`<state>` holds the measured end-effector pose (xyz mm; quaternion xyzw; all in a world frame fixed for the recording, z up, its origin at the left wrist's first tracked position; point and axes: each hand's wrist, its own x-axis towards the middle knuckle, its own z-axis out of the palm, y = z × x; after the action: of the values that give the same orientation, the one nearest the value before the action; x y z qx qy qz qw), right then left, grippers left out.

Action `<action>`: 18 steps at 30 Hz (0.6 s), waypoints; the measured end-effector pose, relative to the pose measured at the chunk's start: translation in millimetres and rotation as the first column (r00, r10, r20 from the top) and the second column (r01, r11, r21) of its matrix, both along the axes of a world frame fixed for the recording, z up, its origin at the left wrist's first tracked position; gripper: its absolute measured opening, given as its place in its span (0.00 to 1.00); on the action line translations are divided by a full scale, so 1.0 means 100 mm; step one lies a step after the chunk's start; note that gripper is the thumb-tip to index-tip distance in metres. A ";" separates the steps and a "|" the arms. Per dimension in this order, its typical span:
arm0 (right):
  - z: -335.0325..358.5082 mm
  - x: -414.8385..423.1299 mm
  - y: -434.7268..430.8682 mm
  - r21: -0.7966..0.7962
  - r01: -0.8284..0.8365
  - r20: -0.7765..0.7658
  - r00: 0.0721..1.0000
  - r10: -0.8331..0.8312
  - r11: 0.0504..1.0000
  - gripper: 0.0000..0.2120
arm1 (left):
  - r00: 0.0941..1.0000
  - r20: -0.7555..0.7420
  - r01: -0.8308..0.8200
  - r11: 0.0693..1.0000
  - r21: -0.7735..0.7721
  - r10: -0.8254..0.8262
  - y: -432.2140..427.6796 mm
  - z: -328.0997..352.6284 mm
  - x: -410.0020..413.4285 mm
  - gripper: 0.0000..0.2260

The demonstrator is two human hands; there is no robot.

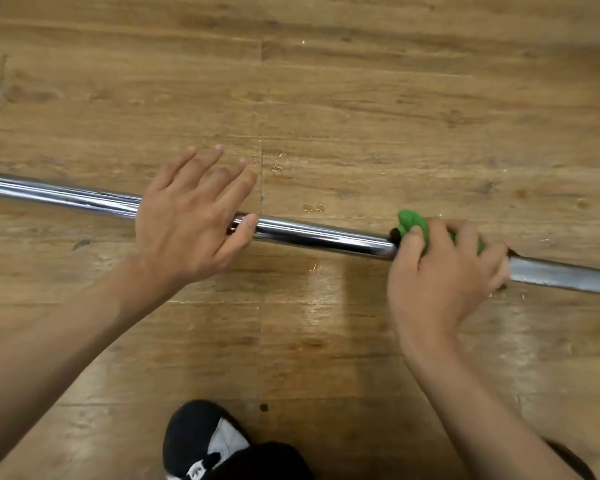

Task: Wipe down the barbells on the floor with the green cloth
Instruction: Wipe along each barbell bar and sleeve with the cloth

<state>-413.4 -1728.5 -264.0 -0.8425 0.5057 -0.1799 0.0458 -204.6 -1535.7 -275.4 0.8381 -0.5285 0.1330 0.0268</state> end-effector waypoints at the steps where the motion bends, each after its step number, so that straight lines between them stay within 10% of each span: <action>1: 0.04 0.19 0.16 0.019 -0.117 -0.017 0.993 0.117 0.993 0.16 | 1.000 0.001 0.002 1.000 -0.004 -0.002 0.00 0.00 0.01 0.26; 6: 0.12 0.29 0.23 0.024 -0.627 -0.153 0.767 0.623 0.779 0.19 | 1.000 -0.016 0.013 1.000 0.002 -0.013 -0.03 0.00 0.06 0.25; 13: 0.23 -0.31 -0.72 0.139 -0.774 -0.450 0.506 0.736 0.618 0.27 | 1.000 -0.022 0.009 1.000 -0.012 -0.010 -0.03 -0.02 0.04 0.26; 18: 0.16 0.19 -0.16 0.101 -0.789 -0.437 0.512 0.740 0.606 0.30 | 1.000 -0.019 0.018 0.998 -0.061 -0.019 -0.02 0.00 -0.03 0.24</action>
<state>-394.3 -1744.0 -247.8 -0.9966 0.0681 0.0245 -0.0406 -207.6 -1537.6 -275.2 0.8333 -0.5316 0.1403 0.0585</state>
